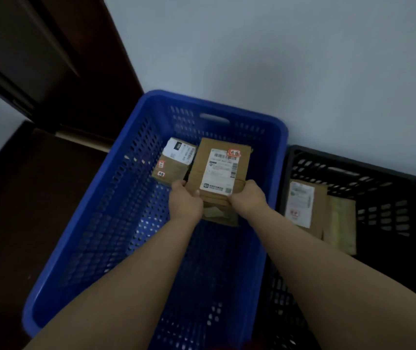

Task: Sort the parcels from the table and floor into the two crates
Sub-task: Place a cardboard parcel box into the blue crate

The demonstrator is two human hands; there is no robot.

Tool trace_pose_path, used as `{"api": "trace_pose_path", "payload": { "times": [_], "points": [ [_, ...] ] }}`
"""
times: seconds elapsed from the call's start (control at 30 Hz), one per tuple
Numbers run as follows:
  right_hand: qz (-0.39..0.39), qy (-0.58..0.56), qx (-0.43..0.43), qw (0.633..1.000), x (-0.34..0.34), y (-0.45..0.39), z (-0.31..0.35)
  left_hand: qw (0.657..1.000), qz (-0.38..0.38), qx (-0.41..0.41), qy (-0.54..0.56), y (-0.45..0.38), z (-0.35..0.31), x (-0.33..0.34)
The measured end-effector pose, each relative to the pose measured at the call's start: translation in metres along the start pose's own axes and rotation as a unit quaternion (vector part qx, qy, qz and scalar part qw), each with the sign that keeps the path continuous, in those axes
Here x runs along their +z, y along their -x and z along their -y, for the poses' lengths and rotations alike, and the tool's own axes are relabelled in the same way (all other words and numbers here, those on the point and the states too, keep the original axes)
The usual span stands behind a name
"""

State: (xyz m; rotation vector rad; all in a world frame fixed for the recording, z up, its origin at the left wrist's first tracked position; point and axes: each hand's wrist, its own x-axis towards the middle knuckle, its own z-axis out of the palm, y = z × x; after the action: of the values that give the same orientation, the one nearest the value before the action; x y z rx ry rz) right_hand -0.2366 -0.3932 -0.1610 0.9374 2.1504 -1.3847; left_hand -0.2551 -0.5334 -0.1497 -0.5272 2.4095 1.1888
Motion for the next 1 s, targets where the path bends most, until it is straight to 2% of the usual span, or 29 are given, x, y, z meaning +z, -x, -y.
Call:
{"api": "trace_pose_path", "payload": {
  "times": [0.07, 0.2, 0.33, 0.43, 0.53, 0.67, 0.77, 0.9, 1.0],
  "points": [
    [-0.006, 0.0, 0.036, 0.999, 0.025, -0.027, -0.016, 1.0, 0.021, -0.013, -0.017, -0.028, 0.021, 0.015],
    [-0.02, 0.037, 0.062, 0.997, 0.057, -0.073, -0.039, 0.995, 0.055, 0.024, -0.082, -0.08, 0.054, 0.039],
    [-0.015, 0.066, 0.08, 0.995, 0.074, -0.111, -0.047, 0.978, 0.041, 0.067, -0.192, -0.117, 0.075, 0.054],
    [-0.006, 0.022, 0.061, 0.998, 0.084, -0.132, -0.05, 0.968, 0.034, 0.079, -0.238, -0.14, 0.084, 0.059],
    [0.01, -0.025, 0.031, 0.999, 0.095, -0.144, -0.052, 0.955, 0.061, 0.061, -0.284, -0.159, 0.088, 0.06],
    [0.082, -0.055, -0.022, 0.995, 0.101, -0.148, -0.053, 0.92, 0.119, 0.043, -0.372, -0.177, 0.089, 0.057],
    [0.136, -0.055, -0.03, 0.989, 0.097, -0.145, -0.05, 0.905, 0.151, 0.032, -0.397, -0.185, 0.085, 0.054],
    [0.124, -0.026, -0.059, 0.99, 0.086, -0.136, -0.039, 0.896, 0.15, 0.043, -0.415, -0.179, 0.078, 0.051],
    [0.102, -0.026, -0.083, 0.991, 0.076, -0.123, -0.03, 0.893, 0.134, 0.086, -0.421, -0.163, 0.066, 0.05]
  ]
}}
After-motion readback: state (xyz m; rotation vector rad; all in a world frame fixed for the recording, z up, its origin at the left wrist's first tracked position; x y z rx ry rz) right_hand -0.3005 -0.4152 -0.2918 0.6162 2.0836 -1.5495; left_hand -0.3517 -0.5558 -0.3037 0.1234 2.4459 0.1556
